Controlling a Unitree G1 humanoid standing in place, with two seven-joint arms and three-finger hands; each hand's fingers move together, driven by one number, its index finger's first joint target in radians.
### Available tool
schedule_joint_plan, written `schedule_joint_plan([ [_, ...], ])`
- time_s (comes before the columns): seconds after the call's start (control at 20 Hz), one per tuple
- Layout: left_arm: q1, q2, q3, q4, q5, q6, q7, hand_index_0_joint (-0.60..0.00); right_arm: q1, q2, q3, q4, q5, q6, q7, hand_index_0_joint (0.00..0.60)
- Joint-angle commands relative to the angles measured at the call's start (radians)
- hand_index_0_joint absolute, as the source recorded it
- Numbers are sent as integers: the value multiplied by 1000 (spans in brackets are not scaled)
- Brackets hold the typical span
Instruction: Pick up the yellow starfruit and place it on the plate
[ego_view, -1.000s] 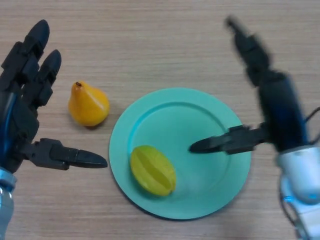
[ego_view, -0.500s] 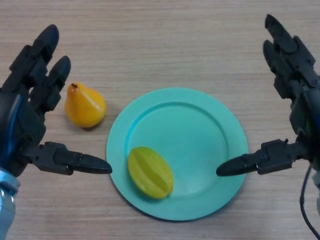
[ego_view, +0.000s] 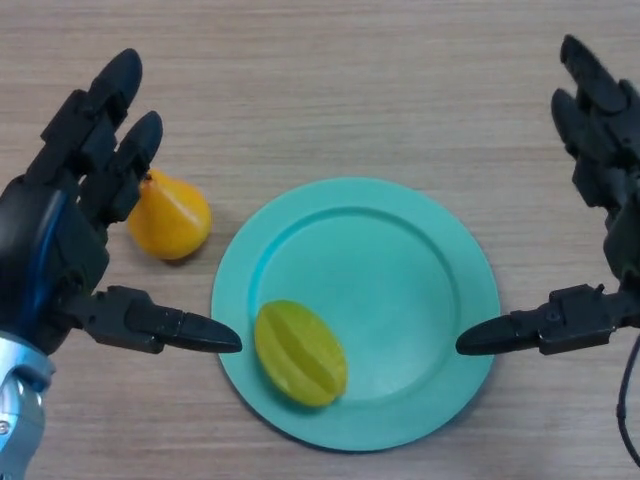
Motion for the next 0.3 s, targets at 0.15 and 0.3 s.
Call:
schedule_joint_plan([
  [0.15, -30, 29, 57, -43, -9, -99, -3, 0, -22, -23, -36, -62, -10, -89, 7, 0],
  [0.3, -26, 29, 59, -50, 7, -110, -11, 0, -6, -21, -38, -60, -23, -90, 19, 0],
])
